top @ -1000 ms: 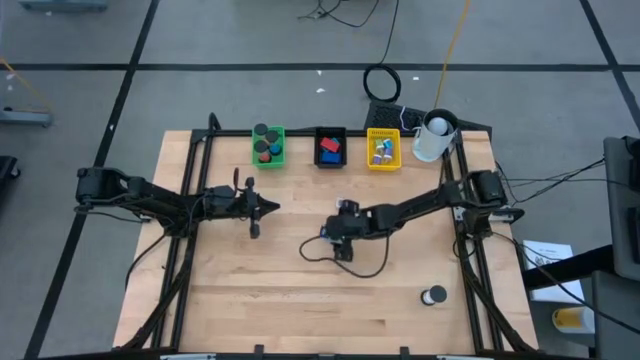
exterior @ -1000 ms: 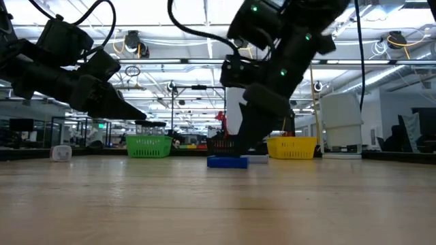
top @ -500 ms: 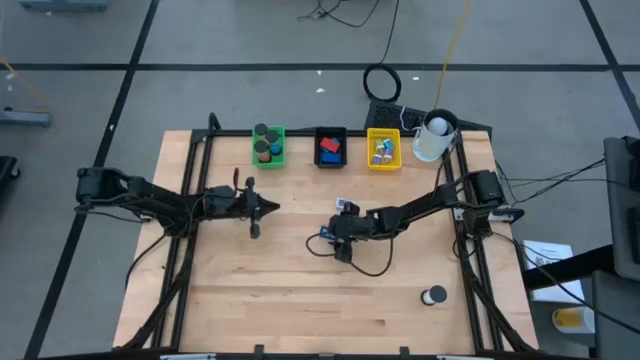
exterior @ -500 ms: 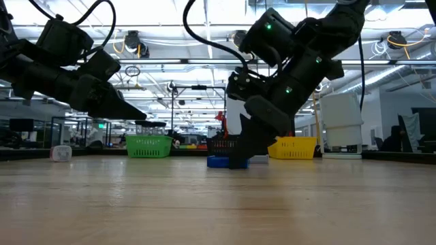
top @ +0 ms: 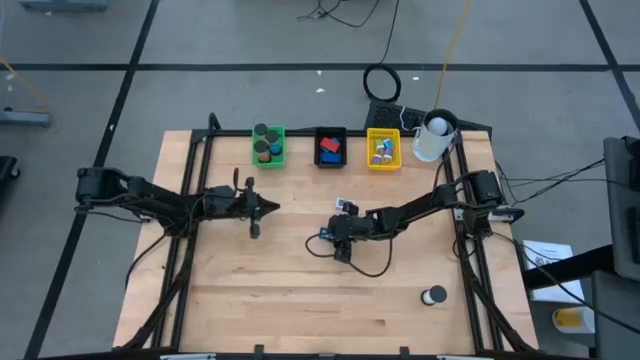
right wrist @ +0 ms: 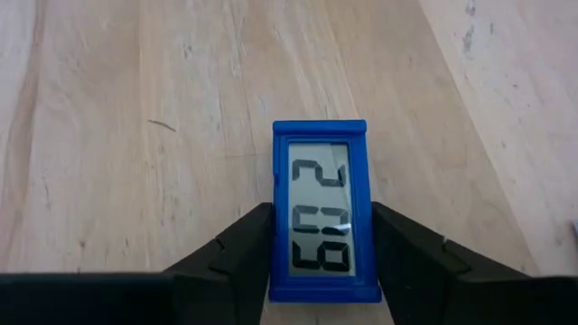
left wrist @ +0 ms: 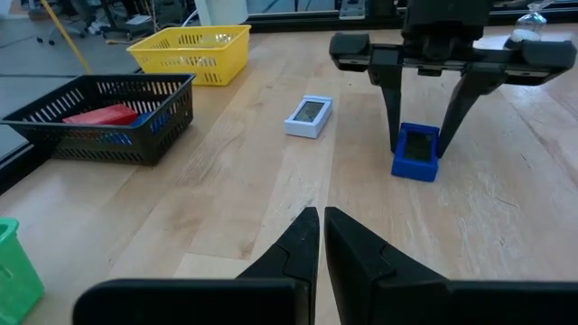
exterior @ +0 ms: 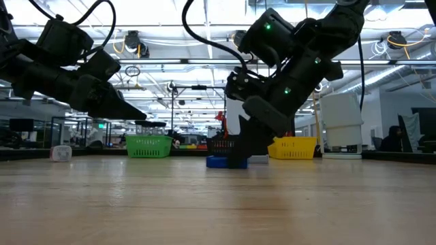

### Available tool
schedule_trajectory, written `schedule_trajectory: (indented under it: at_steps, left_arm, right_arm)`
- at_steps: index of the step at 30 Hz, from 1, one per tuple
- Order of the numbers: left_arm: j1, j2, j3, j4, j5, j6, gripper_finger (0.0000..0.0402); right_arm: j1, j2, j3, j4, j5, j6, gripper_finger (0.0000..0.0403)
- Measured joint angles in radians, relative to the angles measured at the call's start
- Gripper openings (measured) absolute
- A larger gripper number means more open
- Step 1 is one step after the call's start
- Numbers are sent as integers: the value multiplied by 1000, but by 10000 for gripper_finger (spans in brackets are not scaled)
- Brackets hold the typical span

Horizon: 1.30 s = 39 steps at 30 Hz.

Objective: Pick & Place Office items
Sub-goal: Put the blue digital timer into the black bin

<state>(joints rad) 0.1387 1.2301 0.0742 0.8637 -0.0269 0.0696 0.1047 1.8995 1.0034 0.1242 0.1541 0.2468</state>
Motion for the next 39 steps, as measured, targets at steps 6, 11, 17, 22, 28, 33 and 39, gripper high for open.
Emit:
schedule_trajectory:
  at_steps: [6,11,17,22,28,33,39]
  left_arm:
    - [-1,0,0,0,0,0,31]
    - [-1,0,0,0,0,0,31]
    - [-1,0,0,0,0,0,31]
    - [0,0,0,0,0,0,31]
    - [0,0,0,1,0,0,31]
    - [0,0,0,5,0,0,31]
    - [0,0,0,6,-1,4,31]
  right_arm:
    - [0,4,0,1,-20,-1,165]
    - [0,3,0,4,-21,-4,163]
    - [-7,-16,-2,-4,-27,-3,151]
    - [-8,-88,-3,-39,-24,-4,166]
    - [-76,-228,-1,-73,75,-4,154]
    - [-249,-272,33,-74,80,-24,165]
    - [-442,-190,125,-109,27,-90,158]
